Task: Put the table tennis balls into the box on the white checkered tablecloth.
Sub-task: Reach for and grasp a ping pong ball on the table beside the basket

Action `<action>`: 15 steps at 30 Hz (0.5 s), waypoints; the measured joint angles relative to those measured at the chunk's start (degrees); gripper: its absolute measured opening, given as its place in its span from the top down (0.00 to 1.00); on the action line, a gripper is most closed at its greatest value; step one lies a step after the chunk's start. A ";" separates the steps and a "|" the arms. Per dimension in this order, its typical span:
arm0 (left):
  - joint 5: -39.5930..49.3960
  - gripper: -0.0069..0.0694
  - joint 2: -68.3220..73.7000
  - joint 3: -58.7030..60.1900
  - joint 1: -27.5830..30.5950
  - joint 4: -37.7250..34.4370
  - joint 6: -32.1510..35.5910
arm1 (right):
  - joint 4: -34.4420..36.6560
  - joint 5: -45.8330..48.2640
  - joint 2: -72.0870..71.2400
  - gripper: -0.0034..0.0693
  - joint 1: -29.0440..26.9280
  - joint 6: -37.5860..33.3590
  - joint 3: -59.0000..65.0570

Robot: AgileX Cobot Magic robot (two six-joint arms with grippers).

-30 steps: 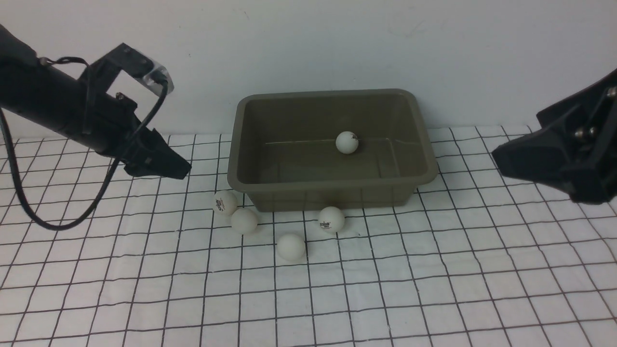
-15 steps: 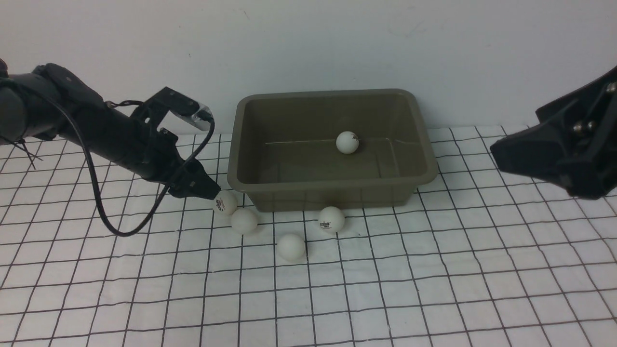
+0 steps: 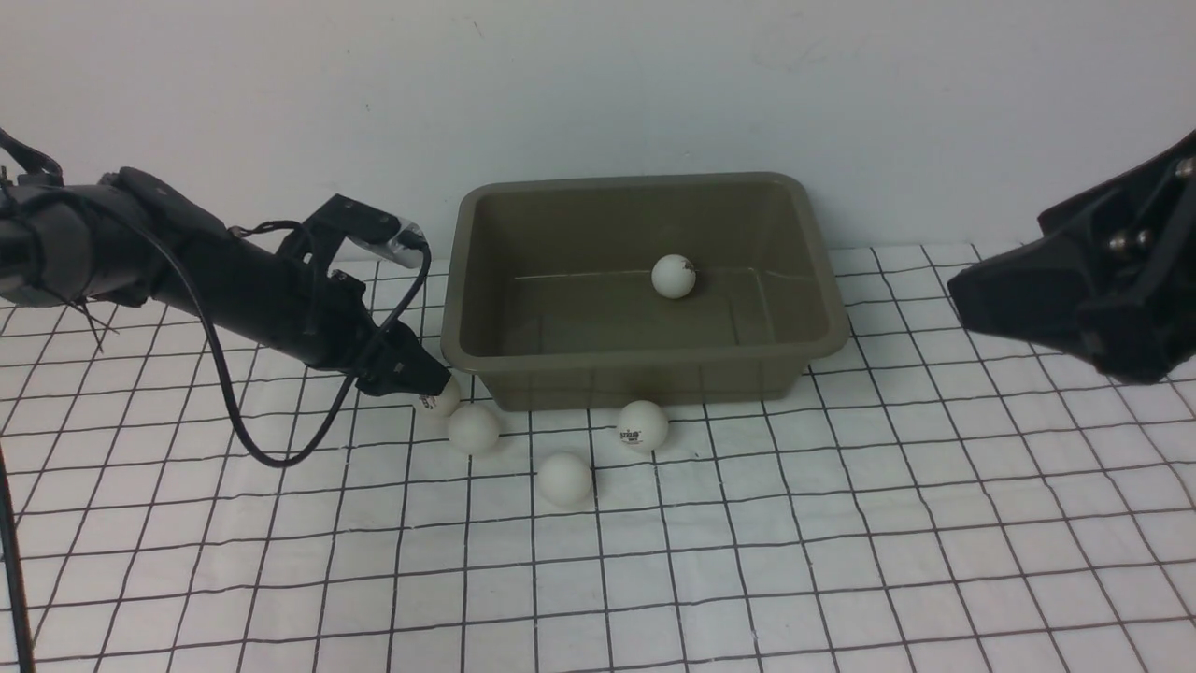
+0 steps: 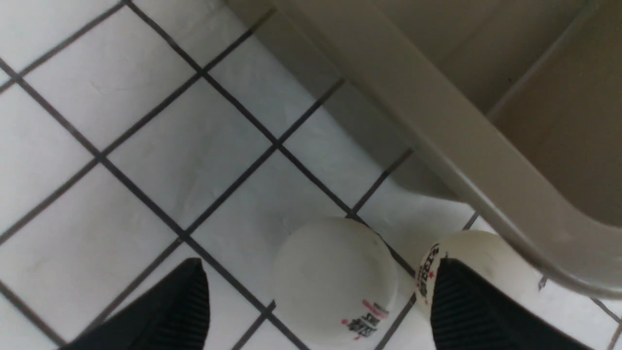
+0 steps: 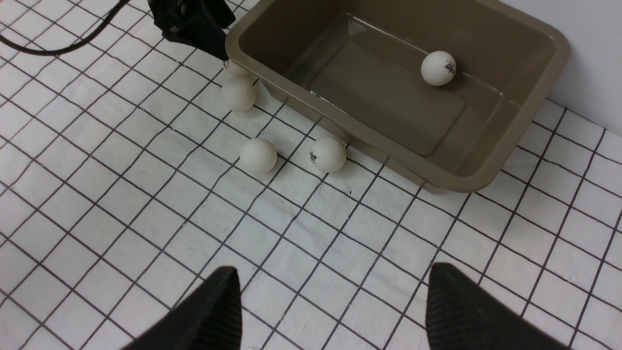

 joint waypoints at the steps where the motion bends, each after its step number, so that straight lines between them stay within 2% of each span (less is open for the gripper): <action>1: -0.12 0.19 0.41 0.00 -0.21 -0.29 0.28 | 0.00 0.00 0.00 0.32 0.00 0.00 0.00; 10: -2.90 0.20 3.01 0.00 -1.79 -1.27 1.29 | 1.11 -0.05 0.00 0.32 0.00 0.07 0.00; 11: -3.50 0.22 3.14 0.00 -2.07 -1.41 1.29 | 1.16 -0.05 0.00 0.32 0.00 0.07 0.00; 15: -7.24 0.41 3.24 0.00 -2.65 -0.95 1.29 | 1.72 0.02 0.00 0.32 0.00 0.07 0.00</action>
